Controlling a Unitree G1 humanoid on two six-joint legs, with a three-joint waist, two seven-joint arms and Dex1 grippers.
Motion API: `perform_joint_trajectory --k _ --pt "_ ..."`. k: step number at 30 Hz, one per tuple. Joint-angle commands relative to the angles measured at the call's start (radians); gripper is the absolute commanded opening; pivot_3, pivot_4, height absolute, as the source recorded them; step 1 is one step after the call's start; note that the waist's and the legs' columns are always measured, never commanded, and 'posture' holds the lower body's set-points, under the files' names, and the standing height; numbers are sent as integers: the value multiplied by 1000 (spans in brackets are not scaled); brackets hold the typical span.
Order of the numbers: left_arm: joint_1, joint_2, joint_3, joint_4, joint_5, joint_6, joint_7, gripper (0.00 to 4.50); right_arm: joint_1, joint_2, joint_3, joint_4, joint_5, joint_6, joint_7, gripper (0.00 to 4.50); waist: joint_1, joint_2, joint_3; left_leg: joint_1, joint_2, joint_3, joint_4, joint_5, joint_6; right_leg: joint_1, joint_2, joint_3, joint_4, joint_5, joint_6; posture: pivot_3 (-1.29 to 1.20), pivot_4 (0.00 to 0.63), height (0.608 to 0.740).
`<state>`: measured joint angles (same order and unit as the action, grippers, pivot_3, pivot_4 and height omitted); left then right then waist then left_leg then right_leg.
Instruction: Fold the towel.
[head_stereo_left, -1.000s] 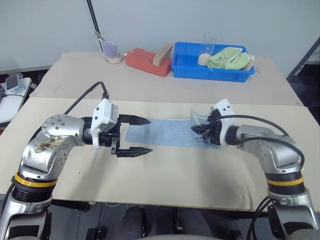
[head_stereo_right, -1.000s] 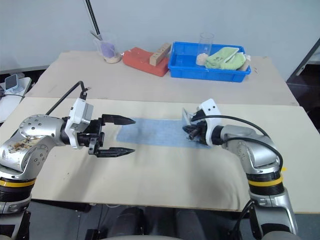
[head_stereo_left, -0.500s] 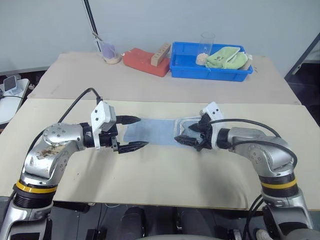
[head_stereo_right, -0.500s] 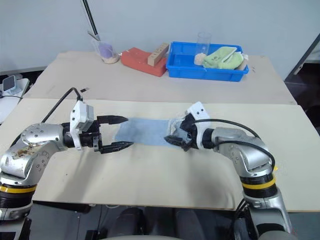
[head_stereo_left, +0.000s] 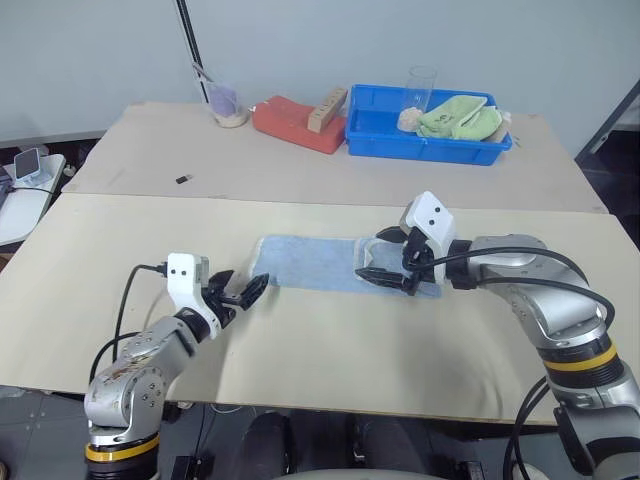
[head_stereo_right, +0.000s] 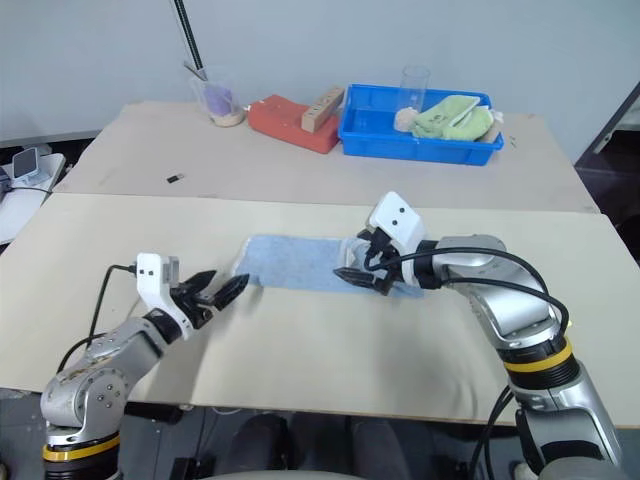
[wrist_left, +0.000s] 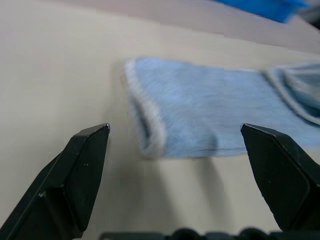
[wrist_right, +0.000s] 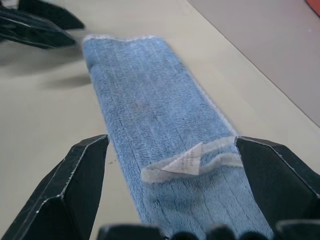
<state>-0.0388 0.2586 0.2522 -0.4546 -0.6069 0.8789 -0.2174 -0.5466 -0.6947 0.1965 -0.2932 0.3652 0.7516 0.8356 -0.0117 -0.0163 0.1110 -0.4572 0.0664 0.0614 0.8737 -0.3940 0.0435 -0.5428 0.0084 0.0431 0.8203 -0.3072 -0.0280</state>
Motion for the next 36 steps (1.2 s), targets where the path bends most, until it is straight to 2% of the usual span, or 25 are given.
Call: perform_joint_trajectory --k 1,8,11,14,18,22,25,29,34,36 --pt "-25 -54 11 -20 -1 65 123 4500 -42 -36 -12 -25 14 -46 86 4473 -1 0 0 0 0 0 0 0 0 0 0 0 0 0 0 0 150 656" --pt "-79 -145 -33 16 -23 173 208 4500 -60 -84 -36 -29 45 -59 197 4473 2 1 0 0 0 0 0 0 0 5 0 0 0 0 0 0 150 656" --pt "-126 -173 -33 46 -24 200 231 3621 -61 -88 -47 -29 51 -54 208 4500 4 1 0 1 -1 0 0 0 0 8 0 0 0 0 0 0 150 656" --pt "-163 -190 -35 58 -26 223 241 2238 -54 -97 -60 -35 60 -49 219 4500 5 1 0 0 -2 -1 0 0 0 8 -1 0 0 0 1 0 150 656" --pt "-201 -188 -39 74 -13 214 233 170 -44 -112 -78 -44 71 -41 223 4500 4 0 0 0 -2 -1 0 0 0 7 -1 0 -1 -1 1 0 150 656" --pt "-224 -134 -71 88 42 135 193 72 -24 -133 -110 -54 76 -33 218 4500 0 0 0 -1 -2 -1 0 0 0 7 -1 0 -1 -1 1 0 150 656" --pt "-240 -27 -170 77 119 32 90 72 13 -182 -160 -65 82 -25 221 4500 -1 -1 1 -1 -1 -1 0 0 0 7 0 0 -1 -1 1 0 150 656" --pt "-284 58 -281 73 144 -39 -51 72 93 -266 -245 -89 104 -4 230 4500 4 -1 1 -1 -2 -1 0 0 0 5 0 0 -1 -1 1 0 150 656" --pt "-406 99 -418 108 155 -95 -233 72 199 -331 -372 -161 176 62 225 4500 9 -1 1 -2 -2 -1 0 0 0 4 -1 0 -3 -1 1 0 150 656" --pt "-481 74 -497 183 188 -155 -303 72 248 -351 -440 -204 217 109 217 4500 9 -3 2 -3 -2 0 0 0 0 4 0 1 -3 -1 1 0 150 656"
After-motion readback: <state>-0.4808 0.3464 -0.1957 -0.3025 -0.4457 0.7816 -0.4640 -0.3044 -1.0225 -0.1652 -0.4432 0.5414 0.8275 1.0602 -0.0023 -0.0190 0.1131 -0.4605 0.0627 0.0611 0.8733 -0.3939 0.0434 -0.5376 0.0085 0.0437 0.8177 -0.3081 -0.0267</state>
